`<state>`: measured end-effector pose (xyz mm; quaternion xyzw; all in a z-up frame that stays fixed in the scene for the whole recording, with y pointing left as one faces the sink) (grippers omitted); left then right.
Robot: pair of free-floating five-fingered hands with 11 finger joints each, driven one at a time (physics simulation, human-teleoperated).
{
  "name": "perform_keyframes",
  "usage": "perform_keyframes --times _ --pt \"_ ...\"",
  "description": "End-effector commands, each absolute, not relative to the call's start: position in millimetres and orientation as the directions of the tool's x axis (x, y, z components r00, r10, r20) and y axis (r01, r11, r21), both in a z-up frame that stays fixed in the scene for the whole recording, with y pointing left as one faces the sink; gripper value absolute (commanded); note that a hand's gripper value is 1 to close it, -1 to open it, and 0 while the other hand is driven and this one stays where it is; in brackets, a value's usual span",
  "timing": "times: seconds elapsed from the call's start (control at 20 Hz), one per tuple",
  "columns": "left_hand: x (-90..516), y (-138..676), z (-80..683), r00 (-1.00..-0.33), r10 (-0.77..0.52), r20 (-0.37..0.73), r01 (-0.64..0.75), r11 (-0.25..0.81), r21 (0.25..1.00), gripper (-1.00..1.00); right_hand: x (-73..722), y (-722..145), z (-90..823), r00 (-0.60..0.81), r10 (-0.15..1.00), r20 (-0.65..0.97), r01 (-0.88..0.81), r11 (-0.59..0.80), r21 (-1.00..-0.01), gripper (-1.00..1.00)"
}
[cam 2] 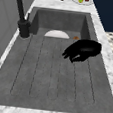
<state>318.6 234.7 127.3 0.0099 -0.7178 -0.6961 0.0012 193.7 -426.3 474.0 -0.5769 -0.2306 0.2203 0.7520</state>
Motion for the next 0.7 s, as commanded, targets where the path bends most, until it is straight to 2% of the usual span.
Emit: perform_keyframes --times 0.0,0.65 --pt "319 235 127 -1.0 -0.016 -0.012 -0.013 0.031 0.999 0.0 189 -400 497 0.804 0.589 0.078 -0.092 0.253 -0.963 -1.0" --pt "319 235 127 -1.0 -0.016 -0.012 -0.013 0.031 0.999 0.0 176 -312 562 0.804 0.593 0.043 -0.158 0.282 -0.947 -1.0"
